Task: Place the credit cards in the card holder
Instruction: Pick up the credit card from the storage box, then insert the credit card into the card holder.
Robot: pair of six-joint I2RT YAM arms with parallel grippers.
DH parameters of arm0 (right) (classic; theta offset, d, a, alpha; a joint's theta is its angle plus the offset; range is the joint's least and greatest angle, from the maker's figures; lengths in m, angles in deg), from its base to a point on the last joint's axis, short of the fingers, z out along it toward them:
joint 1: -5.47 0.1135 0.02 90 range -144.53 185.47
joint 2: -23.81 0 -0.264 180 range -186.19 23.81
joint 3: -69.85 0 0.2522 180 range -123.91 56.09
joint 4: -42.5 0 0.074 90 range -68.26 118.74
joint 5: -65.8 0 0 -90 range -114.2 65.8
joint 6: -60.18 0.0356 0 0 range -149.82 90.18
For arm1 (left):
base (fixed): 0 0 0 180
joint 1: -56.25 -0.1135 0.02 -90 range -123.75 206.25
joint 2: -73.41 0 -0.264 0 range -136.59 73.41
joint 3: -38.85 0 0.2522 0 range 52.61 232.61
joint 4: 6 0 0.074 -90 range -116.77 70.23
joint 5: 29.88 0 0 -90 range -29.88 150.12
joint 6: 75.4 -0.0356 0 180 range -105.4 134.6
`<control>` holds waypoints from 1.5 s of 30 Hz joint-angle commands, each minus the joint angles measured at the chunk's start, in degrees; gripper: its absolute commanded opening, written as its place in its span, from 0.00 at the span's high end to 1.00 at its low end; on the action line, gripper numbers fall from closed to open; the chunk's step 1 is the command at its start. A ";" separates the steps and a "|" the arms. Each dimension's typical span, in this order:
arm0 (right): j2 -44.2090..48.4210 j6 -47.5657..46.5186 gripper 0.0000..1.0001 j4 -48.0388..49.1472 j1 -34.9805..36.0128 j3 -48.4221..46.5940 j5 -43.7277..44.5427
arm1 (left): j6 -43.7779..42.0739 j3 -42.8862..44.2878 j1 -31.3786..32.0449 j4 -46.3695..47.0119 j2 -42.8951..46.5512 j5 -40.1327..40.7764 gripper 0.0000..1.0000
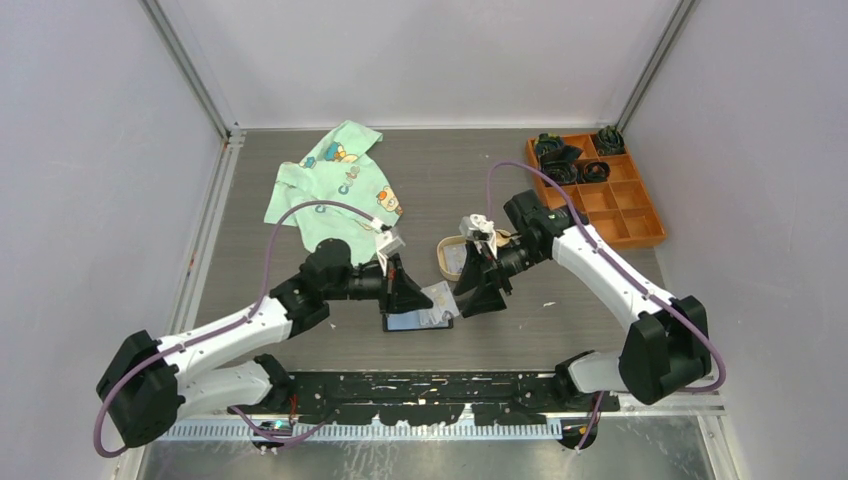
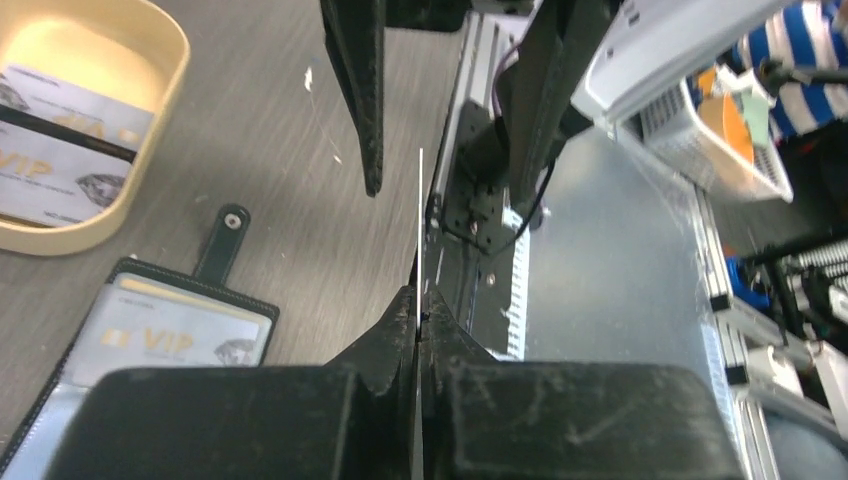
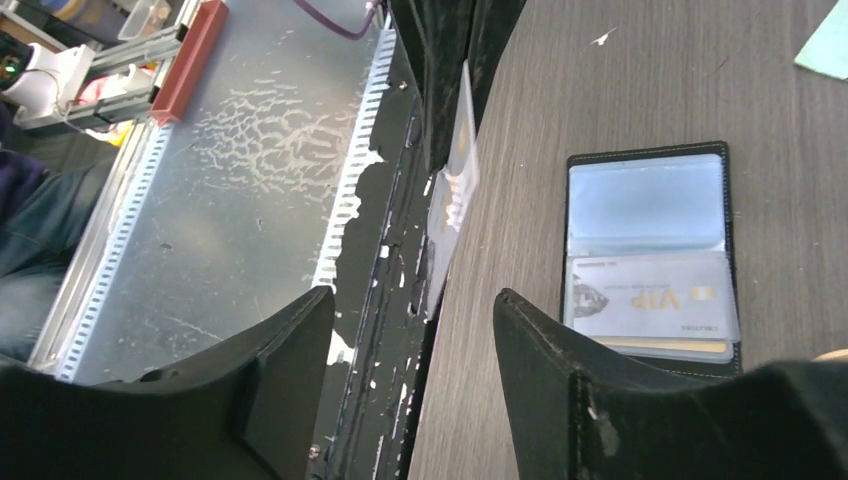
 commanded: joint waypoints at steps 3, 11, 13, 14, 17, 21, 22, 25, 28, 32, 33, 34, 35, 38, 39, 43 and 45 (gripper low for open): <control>-1.78 -4.80 0.43 -4.18 1.39 -2.97 -1.74 | -9.07 5.94 2.31 -11.10 -3.18 -4.43 1.00; -1.86 7.13 0.59 5.59 4.48 -1.64 1.56 | -10.05 7.37 3.31 -11.46 -5.63 -3.54 1.00; -1.97 8.62 0.63 6.76 5.01 -1.48 2.13 | -10.14 7.30 3.31 -11.34 -5.54 -3.34 1.00; -2.08 9.29 0.66 7.27 5.31 -1.39 2.25 | -10.04 7.28 3.31 -11.29 -5.56 -3.23 1.00; -2.51 10.16 0.72 7.90 6.28 -1.29 2.45 | -10.01 7.10 3.31 -11.12 -5.17 -2.60 1.00; -3.26 12.47 0.87 9.08 7.56 -1.40 3.40 | -9.31 6.19 3.31 -9.79 -4.24 -1.68 1.00; -3.47 13.05 0.93 9.16 7.82 -1.73 3.54 | -8.98 5.69 3.31 -9.12 -3.88 -1.33 1.00; -4.00 16.59 0.99 9.89 7.85 -2.81 3.68 | -6.94 2.99 3.32 -5.09 -2.13 0.75 0.93; -4.39 20.38 0.99 10.35 7.28 -4.09 3.64 | -1.86 -3.38 3.32 4.57 1.19 5.62 0.62; -4.71 21.80 0.99 10.24 5.74 -4.38 0.43 | 5.22 -13.64 3.31 23.32 5.27 11.32 0.44; -4.66 21.81 0.99 10.29 5.64 -4.30 0.01 | 6.76 -15.61 3.33 27.63 5.76 12.79 0.43; -4.58 21.97 0.99 10.49 5.53 -4.28 -0.35 | 8.14 -17.02 3.31 30.64 6.10 14.21 0.41; -4.67 22.40 0.99 10.90 5.58 -4.21 -0.75 | 9.22 -17.91 3.31 33.75 6.04 15.31 0.41; -4.98 24.31 0.99 12.55 5.55 -3.87 -1.23 | 12.67 -18.47 3.32 38.08 4.31 16.42 0.41; -5.01 24.72 0.99 12.77 5.49 -3.79 -1.28 | 13.49 -18.48 3.31 39.51 3.65 16.64 0.41; -5.04 25.54 0.99 13.45 5.41 -3.69 -1.25 | 15.34 -17.64 3.35 42.84 0.73 16.65 0.43; -5.04 26.06 0.99 14.02 5.40 -3.50 -1.15 | 15.76 -16.99 3.31 43.26 -0.62 16.13 0.46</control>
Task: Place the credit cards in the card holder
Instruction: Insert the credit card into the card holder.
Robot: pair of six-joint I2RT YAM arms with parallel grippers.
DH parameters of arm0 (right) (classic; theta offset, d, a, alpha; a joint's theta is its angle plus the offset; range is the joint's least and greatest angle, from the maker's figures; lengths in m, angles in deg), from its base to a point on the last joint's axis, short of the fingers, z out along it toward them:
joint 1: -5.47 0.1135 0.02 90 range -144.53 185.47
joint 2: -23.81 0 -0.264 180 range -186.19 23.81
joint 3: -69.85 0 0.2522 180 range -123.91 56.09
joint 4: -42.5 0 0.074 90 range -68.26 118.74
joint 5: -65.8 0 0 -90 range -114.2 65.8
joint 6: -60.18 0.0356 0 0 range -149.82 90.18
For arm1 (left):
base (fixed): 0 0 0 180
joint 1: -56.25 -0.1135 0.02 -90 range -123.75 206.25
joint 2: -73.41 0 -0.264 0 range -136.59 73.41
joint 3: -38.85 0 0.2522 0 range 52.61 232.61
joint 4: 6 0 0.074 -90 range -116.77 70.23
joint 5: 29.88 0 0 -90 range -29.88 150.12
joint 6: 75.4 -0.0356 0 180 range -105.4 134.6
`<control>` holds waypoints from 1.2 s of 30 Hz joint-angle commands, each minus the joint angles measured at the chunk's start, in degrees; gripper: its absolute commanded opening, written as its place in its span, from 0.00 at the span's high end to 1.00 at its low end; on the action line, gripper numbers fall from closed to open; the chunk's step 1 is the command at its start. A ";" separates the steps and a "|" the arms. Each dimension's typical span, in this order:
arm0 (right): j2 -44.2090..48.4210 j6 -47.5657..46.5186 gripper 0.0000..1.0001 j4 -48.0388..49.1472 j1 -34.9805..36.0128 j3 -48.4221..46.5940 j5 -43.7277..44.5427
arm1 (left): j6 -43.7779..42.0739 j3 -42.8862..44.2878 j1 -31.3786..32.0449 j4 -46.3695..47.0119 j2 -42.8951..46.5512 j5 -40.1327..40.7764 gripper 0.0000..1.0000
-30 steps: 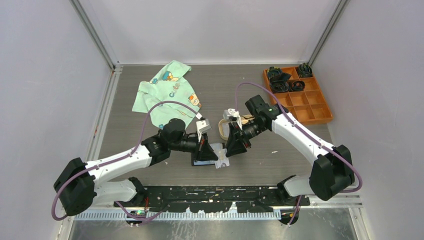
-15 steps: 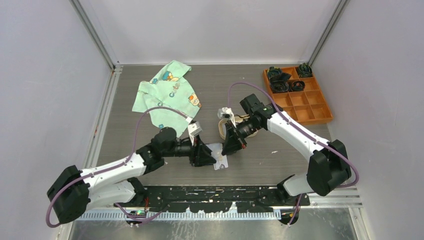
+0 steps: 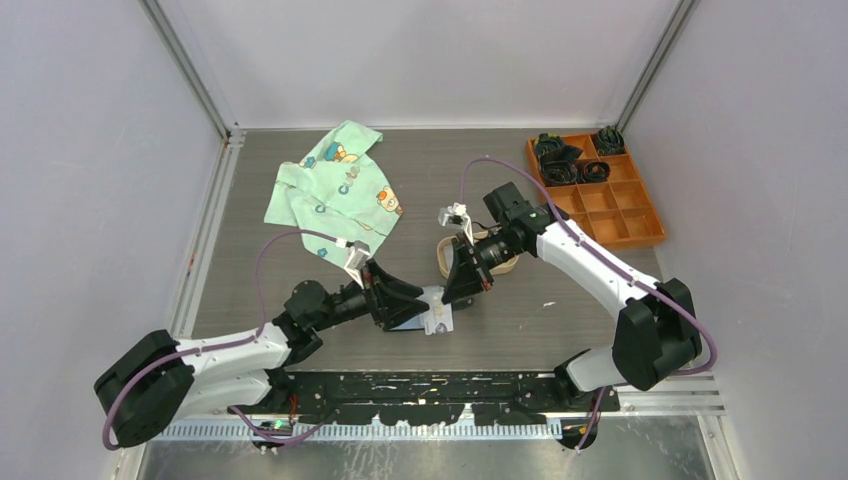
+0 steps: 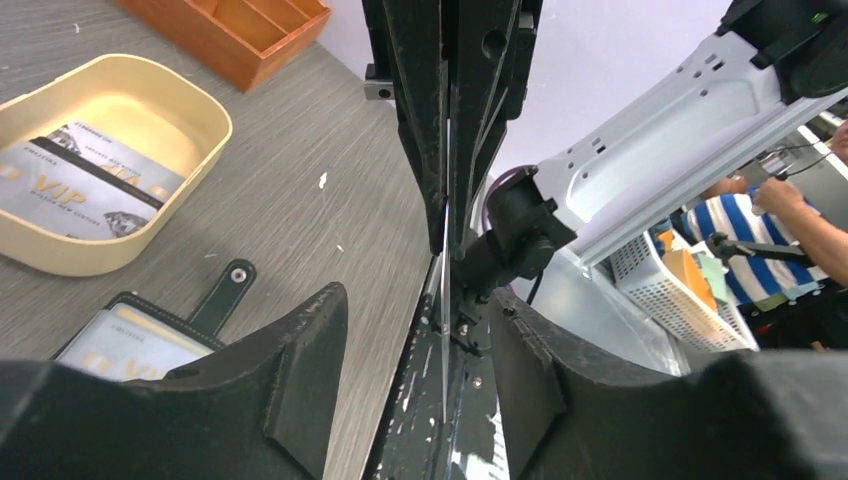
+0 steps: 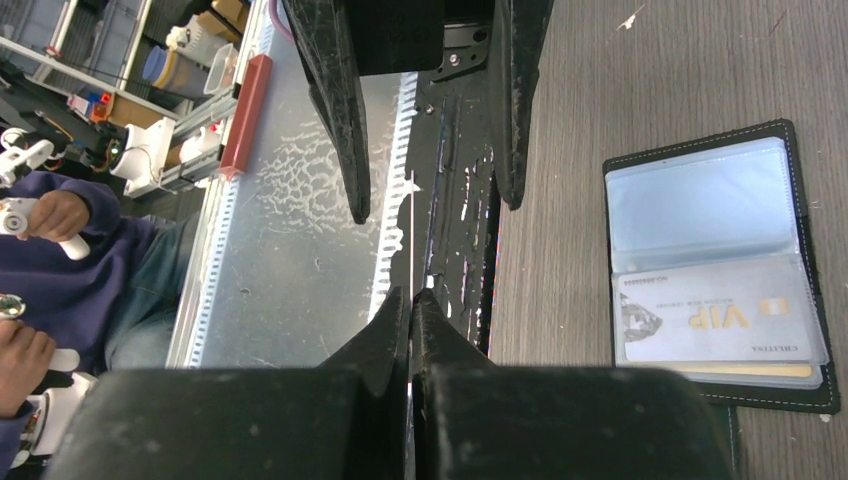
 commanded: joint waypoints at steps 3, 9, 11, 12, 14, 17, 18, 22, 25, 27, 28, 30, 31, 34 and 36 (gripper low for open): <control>0.29 1.99 0.99 2.61 -0.18 -1.28 -2.00 | 3.25 2.64 -0.03 10.55 -3.91 0.19 0.61; 0.37 2.30 0.99 3.12 -0.25 -1.04 -1.21 | 3.27 3.15 -0.03 10.89 -5.79 -2.25 0.96; 0.36 2.98 0.98 3.80 -0.21 -0.86 -0.70 | 3.55 3.26 0.02 10.68 -5.88 -3.11 1.00; 0.25 3.62 0.94 4.52 -0.23 -0.66 -0.18 | 3.79 3.26 0.02 10.43 -5.87 -3.37 1.00; 0.28 4.69 0.76 5.76 -0.39 -0.60 2.88 | 4.64 3.06 -0.12 8.60 -5.38 -3.29 1.00; 1.50 5.46 0.59 6.97 -1.19 -1.05 10.42 | 7.33 2.11 -1.61 4.33 -3.55 -3.09 1.00; 2.30 6.29 0.58 8.31 -1.36 -0.67 14.23 | 8.61 1.33 -2.35 2.56 -2.66 -3.00 1.00; 6.59 5.89 0.58 16.13 -1.80 4.56 23.68 | 11.67 -2.44 -5.85 -5.88 1.72 -0.33 1.00; 9.40 1.20 0.60 20.31 -1.71 9.35 23.95 | 12.16 -4.31 -7.79 -12.69 5.75 1.77 1.00; 10.10 -1.83 0.61 21.27 -1.66 11.53 23.51 | 12.31 -5.02 -8.59 -16.53 8.81 3.19 1.00; 9.96 -3.26 0.62 21.05 -1.62 11.95 23.17 | 12.12 -5.10 -8.76 -17.85 9.90 3.75 1.00; 9.25 -5.98 0.65 20.24 -1.16 12.25 22.80 | 11.74 -5.01 -9.04 -20.42 11.77 4.69 1.00; 8.65 -8.22 0.66 19.14 -0.90 12.33 22.54 | 11.63 -4.93 -9.15 -21.23 12.35 5.15 1.00; 7.50 -16.96 0.69 15.66 0.82 12.87 22.63 | 11.68 -5.25 -9.49 -21.54 12.53 6.35 1.00; 7.05 -23.90 0.69 12.85 1.67 13.53 22.63 | 12.35 -5.95 -9.76 -19.79 11.56 6.84 1.00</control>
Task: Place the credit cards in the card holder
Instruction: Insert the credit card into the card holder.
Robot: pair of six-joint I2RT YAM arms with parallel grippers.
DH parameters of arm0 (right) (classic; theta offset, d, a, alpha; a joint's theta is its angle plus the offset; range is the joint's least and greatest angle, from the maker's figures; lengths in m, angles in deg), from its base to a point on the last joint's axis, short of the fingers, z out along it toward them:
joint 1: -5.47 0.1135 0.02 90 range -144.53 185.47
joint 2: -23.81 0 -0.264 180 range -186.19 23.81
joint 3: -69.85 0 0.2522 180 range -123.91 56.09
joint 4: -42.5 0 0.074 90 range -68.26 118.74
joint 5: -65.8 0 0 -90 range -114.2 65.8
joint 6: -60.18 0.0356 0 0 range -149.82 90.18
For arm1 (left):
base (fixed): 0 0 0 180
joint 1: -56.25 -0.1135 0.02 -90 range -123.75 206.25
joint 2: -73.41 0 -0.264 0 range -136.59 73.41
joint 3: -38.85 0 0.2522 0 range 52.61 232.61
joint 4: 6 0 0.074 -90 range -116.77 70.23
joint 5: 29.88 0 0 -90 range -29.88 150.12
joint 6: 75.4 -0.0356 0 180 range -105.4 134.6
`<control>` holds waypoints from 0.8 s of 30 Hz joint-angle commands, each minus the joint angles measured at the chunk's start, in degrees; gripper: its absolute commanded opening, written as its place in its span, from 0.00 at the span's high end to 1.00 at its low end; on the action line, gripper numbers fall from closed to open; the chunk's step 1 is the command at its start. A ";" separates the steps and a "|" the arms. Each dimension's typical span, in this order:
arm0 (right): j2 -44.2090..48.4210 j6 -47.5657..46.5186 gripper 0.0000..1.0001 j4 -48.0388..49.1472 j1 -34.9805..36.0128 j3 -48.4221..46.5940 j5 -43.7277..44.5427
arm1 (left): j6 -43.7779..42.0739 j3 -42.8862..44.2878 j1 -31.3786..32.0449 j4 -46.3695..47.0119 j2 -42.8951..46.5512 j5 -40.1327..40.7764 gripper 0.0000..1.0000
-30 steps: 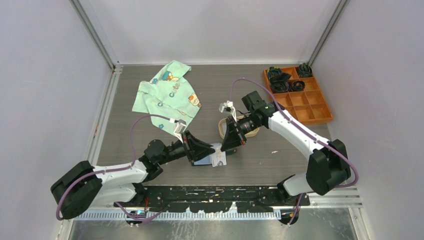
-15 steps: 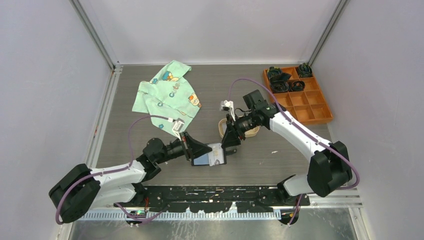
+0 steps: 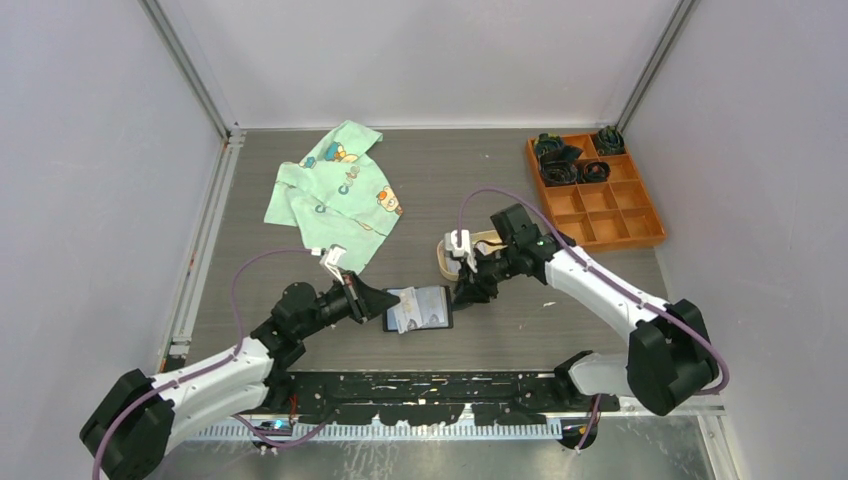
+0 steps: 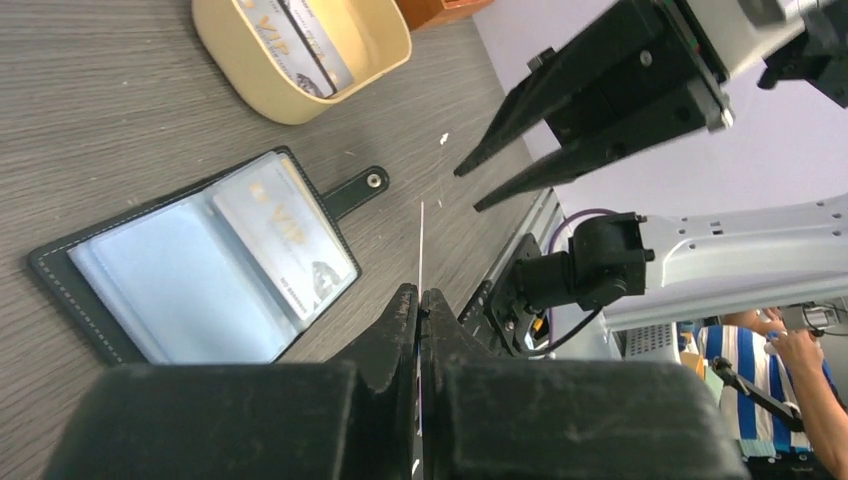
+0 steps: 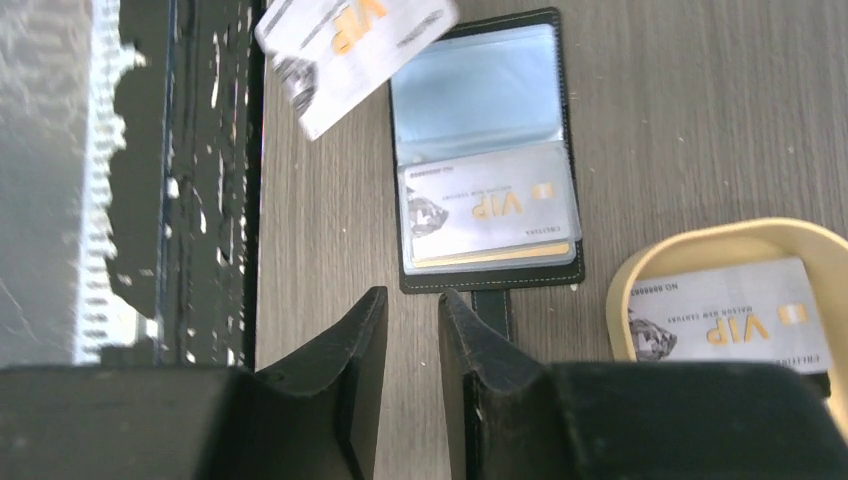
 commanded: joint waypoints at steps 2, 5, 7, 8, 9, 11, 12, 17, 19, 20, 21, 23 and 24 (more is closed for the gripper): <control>-0.83 -18.12 0.69 -4.25 2.53 1.19 0.56 | 1.43 -1.20 -1.03 3.22 -1.64 2.46 1.00; -1.48 -18.69 0.70 -3.77 3.93 1.36 3.49 | 2.56 -1.34 -1.32 6.65 -4.12 3.18 1.00; -2.07 -18.62 0.72 -2.83 5.31 1.48 6.40 | 2.90 -1.13 -1.46 8.60 -6.08 3.41 1.00; -2.27 -18.61 0.73 -2.44 5.87 1.64 7.53 | 2.99 -0.93 -1.59 9.76 -7.46 3.63 1.00; -2.47 -18.61 0.73 -2.05 6.47 1.74 8.36 | 3.04 -0.75 -1.81 10.09 -8.49 3.71 1.00; -2.99 -18.61 0.74 -1.39 7.32 1.91 9.79 | 3.17 -0.08 -2.67 10.54 -10.85 3.43 1.00; -3.21 -18.67 0.75 -1.01 7.83 2.13 10.51 | 3.40 0.13 -3.28 11.06 -12.00 3.17 1.00; -5.29 -19.05 0.76 0.97 11.08 2.52 15.34 | 5.68 0.82 -6.23 16.72 -18.82 0.96 1.00; -6.33 -19.00 0.76 2.08 12.48 2.69 17.69 | 6.11 1.28 -6.77 18.39 -21.29 0.07 1.00; -6.99 -18.92 0.76 2.63 13.18 2.76 18.85 | 6.23 1.42 -7.26 19.09 -22.28 -0.46 1.00; -7.55 -18.72 0.76 3.08 13.69 2.71 20.29 | 6.38 1.51 -7.71 19.82 -23.21 -1.11 1.00; -8.63 -18.48 0.76 3.77 14.56 2.63 22.04 | 6.69 1.36 -9.30 20.95 -24.62 -2.54 1.00; -9.11 -18.44 0.76 3.96 14.82 2.63 22.68 | 6.77 1.27 -10.19 21.15 -25.01 -3.37 1.00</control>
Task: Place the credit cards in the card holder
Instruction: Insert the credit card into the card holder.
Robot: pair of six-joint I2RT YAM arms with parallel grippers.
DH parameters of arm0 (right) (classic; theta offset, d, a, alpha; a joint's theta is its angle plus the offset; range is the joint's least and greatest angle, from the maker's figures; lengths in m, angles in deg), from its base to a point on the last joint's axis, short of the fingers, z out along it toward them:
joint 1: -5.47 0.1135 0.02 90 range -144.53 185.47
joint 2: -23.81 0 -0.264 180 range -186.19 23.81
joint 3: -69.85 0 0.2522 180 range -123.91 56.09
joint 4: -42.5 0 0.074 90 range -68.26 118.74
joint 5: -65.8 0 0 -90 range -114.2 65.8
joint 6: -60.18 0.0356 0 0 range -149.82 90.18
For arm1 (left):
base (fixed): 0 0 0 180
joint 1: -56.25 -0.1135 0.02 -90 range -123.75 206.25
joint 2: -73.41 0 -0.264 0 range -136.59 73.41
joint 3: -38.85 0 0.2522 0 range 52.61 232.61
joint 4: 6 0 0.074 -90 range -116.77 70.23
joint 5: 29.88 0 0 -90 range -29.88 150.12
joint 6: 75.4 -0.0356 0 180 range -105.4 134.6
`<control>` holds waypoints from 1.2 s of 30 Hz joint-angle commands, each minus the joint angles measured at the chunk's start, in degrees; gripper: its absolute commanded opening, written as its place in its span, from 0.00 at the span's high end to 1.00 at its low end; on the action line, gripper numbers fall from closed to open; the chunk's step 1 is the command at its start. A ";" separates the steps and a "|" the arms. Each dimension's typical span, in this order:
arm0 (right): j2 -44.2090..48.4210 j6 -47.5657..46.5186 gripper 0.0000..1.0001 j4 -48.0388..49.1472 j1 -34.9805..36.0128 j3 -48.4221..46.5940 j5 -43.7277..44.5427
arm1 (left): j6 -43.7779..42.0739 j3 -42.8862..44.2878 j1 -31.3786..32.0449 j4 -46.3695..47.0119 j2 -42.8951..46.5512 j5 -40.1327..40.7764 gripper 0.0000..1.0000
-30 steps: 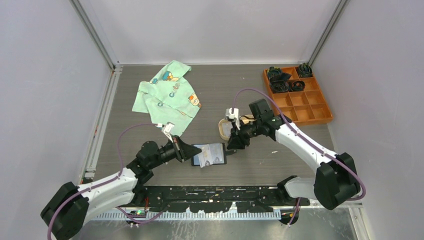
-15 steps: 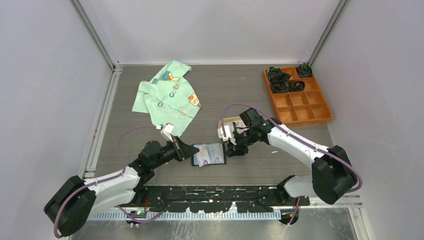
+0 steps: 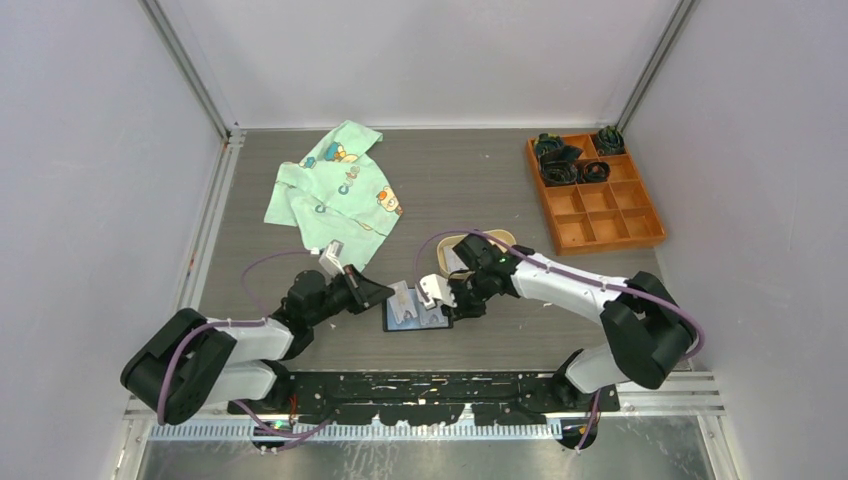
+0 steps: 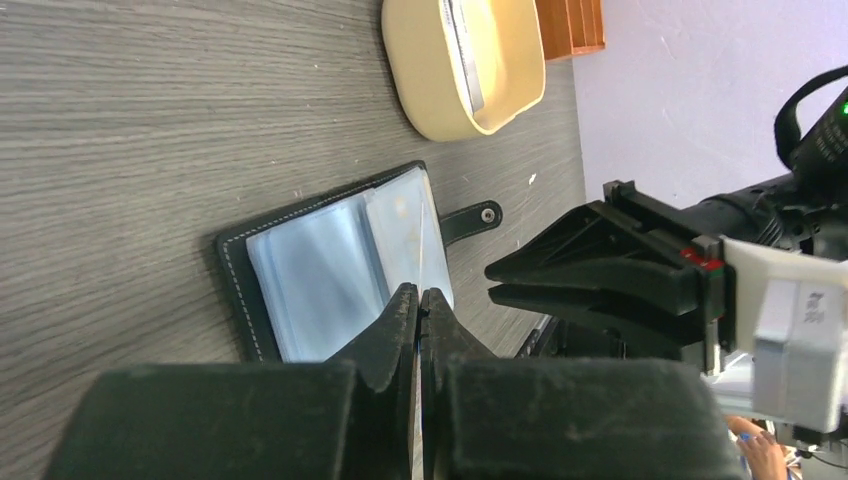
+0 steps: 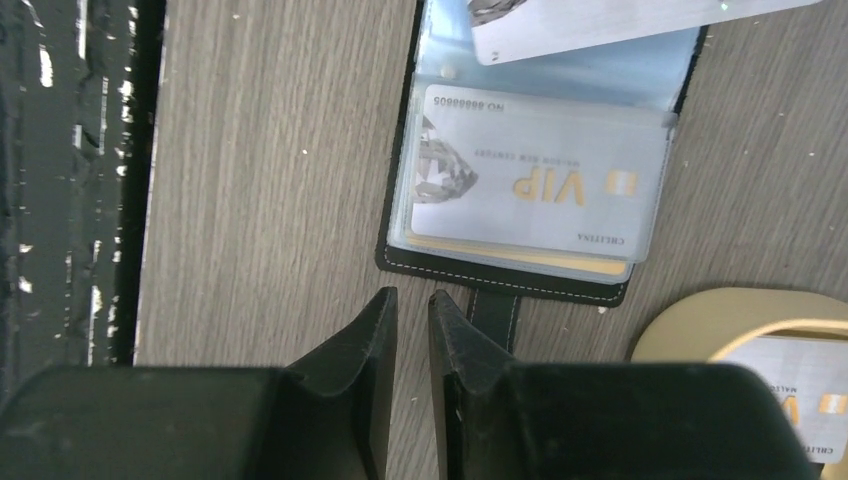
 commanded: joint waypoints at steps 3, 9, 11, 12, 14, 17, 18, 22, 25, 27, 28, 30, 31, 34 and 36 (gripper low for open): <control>-2.39 -0.21 0.76 4.20 2.15 0.04 6.49 | 0.39 1.97 -5.22 6.81 -2.50 -6.44 1.00; -4.61 0.95 0.76 6.11 2.96 -0.11 10.26 | 0.10 3.78 -6.60 7.92 -6.51 -10.13 1.00; -5.23 1.27 0.76 6.42 3.11 -0.25 11.06 | 0.17 4.18 -6.61 9.48 -8.41 -10.97 1.00; -5.52 1.42 0.76 6.53 3.16 -0.29 11.17 | 0.20 4.36 -6.61 10.16 -9.51 -11.25 1.00; -5.87 1.49 0.76 6.39 3.24 -0.37 11.37 | 0.23 4.65 -6.60 11.81 -11.69 -11.60 1.00; -6.31 1.57 0.76 6.08 3.25 -0.67 11.66 | 1.52 4.91 -6.61 17.12 -17.08 -13.00 1.00; -6.39 1.58 0.76 6.04 3.31 -0.73 11.66 | 2.21 4.97 -6.62 19.81 -19.17 -13.56 1.00; -6.63 1.66 0.76 5.93 3.31 -0.83 11.73 | 6.02 5.39 -6.63 31.75 -28.94 -15.49 1.00; -6.76 1.75 0.76 5.83 3.37 -0.91 11.78 | 7.10 6.35 -6.61 34.36 -33.66 -16.53 1.00; -6.77 1.75 0.76 5.82 3.36 -0.98 11.79 | 6.27 5.91 -6.61 34.36 -33.94 -15.63 1.00; -6.85 1.82 0.76 5.80 3.37 -1.04 11.82 | 6.03 5.63 -6.61 34.36 -33.61 -15.23 1.00; -6.95 1.92 0.76 5.68 3.36 -1.13 11.84 | 5.25 5.20 -6.60 33.04 -32.61 -14.71 1.00; -7.06 2.01 0.76 5.67 3.39 -1.22 11.79 | 4.75 5.19 -6.59 31.72 -31.85 -14.55 1.00; -7.37 2.08 0.76 5.53 3.42 -1.40 11.84 | 3.70 4.80 -6.61 29.80 -29.98 -14.23 1.00; -7.47 2.17 0.76 5.47 3.37 -1.42 11.84 | 3.32 4.60 -6.61 29.42 -29.23 -14.31 1.00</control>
